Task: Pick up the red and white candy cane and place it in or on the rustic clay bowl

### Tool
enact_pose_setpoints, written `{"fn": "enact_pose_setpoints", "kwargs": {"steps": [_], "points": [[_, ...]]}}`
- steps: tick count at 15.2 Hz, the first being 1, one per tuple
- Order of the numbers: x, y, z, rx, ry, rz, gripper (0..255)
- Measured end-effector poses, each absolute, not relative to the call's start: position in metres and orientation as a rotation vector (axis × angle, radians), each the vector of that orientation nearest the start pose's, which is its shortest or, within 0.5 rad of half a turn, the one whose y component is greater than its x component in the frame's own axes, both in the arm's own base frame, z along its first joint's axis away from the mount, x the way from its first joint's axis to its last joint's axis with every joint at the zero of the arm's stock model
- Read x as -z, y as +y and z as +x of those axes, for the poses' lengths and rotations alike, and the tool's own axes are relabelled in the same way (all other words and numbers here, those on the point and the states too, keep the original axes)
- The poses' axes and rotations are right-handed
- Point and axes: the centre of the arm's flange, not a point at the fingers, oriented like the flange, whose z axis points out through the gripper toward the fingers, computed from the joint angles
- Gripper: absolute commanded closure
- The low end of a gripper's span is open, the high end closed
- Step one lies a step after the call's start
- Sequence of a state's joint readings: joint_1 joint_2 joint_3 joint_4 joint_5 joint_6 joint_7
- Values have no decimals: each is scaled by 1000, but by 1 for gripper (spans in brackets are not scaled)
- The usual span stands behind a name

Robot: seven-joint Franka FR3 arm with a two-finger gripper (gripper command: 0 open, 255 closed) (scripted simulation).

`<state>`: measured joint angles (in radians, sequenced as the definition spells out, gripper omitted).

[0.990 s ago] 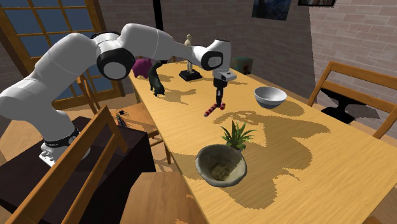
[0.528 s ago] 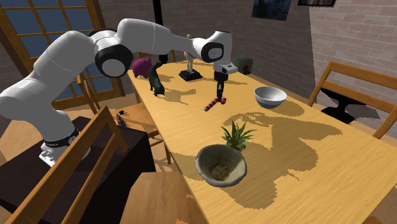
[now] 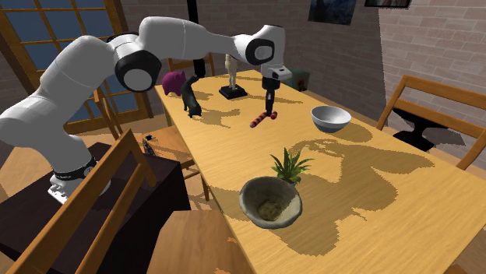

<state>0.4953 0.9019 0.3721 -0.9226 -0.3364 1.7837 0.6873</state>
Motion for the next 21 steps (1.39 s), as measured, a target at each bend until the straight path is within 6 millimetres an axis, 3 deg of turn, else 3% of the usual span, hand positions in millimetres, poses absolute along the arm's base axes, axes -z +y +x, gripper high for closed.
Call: {"fn": "enact_pose_setpoints", "kwargs": {"steps": [8, 21], "points": [[-399, 483, 604, 45, -186, -3163, 255], [-406, 326, 644, 45, -184, -3164, 255]]}}
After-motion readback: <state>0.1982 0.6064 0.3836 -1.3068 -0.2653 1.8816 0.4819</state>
